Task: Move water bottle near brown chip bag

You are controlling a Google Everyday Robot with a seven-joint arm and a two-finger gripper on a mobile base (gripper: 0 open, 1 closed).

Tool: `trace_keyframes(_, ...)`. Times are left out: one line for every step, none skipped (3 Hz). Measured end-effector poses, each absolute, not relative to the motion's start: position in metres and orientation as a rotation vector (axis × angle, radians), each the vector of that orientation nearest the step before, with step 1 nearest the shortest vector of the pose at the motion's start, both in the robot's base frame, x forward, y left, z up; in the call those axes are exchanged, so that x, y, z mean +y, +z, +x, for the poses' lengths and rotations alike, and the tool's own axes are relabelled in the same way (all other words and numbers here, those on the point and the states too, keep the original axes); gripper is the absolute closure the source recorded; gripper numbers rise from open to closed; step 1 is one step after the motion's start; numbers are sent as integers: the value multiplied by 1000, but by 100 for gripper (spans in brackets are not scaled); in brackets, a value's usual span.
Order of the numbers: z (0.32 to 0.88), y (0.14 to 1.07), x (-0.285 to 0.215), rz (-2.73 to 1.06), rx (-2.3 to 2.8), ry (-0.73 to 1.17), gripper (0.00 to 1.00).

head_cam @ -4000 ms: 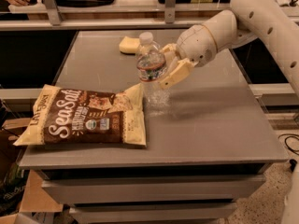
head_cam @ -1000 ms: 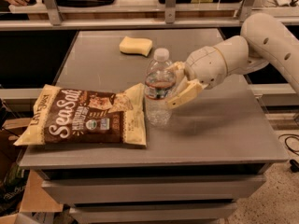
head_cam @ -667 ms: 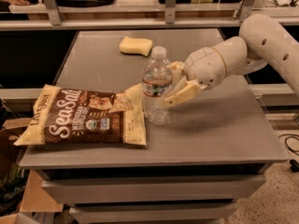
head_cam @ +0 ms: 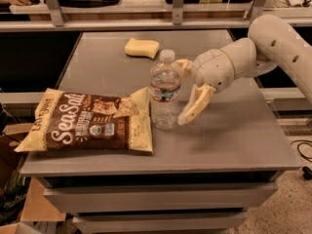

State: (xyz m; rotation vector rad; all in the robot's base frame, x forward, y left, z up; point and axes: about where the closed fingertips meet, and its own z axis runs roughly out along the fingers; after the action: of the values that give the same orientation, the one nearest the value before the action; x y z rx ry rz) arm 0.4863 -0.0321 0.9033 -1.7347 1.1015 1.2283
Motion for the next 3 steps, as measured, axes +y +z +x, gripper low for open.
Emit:
trace_keyframes(487,903,-31,-1738,1104,1232,0)
trace_keyframes(490,907,-36,-1742,1118,1219,0)
trace_keyframes(495,918,-46,-1744,1139,1178,0)
